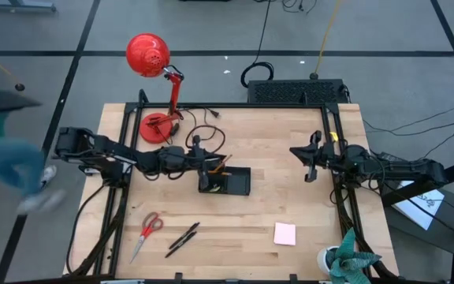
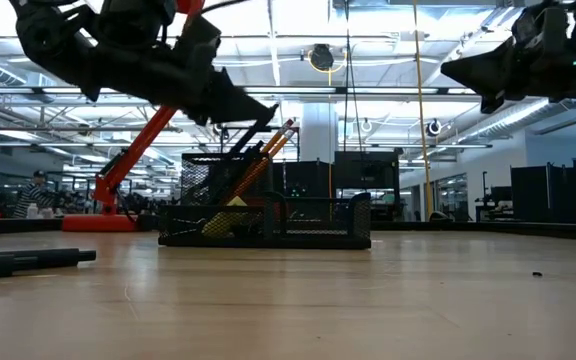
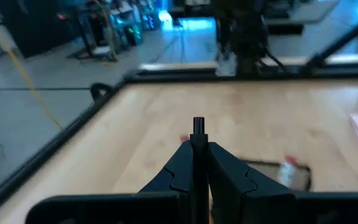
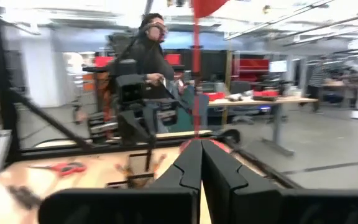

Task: Pick and place office supplies into organizer
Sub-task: Put the left pen into the top left section of the desk organizer

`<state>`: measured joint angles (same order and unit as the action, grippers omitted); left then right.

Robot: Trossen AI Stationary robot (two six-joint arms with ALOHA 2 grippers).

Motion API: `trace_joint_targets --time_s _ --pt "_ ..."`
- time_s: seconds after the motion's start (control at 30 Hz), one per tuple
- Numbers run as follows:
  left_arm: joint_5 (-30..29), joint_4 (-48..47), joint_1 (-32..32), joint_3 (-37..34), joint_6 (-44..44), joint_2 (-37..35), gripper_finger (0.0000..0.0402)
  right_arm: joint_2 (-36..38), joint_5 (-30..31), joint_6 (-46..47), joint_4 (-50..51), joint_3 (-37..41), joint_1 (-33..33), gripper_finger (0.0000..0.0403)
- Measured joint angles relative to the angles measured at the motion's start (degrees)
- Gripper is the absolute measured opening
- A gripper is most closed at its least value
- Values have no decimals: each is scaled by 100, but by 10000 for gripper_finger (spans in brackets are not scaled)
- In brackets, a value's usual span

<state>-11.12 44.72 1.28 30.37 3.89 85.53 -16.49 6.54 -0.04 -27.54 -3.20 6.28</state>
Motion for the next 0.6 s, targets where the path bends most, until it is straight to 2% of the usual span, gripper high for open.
trace_joint_targets --time_s 0.33,0.6 --pt "-32 903 45 0 -156 938 35 -11 105 -591 -225 1 1 0" --pt "-141 830 -140 0 71 1094 35 -10 97 -488 -526 1 0 0"
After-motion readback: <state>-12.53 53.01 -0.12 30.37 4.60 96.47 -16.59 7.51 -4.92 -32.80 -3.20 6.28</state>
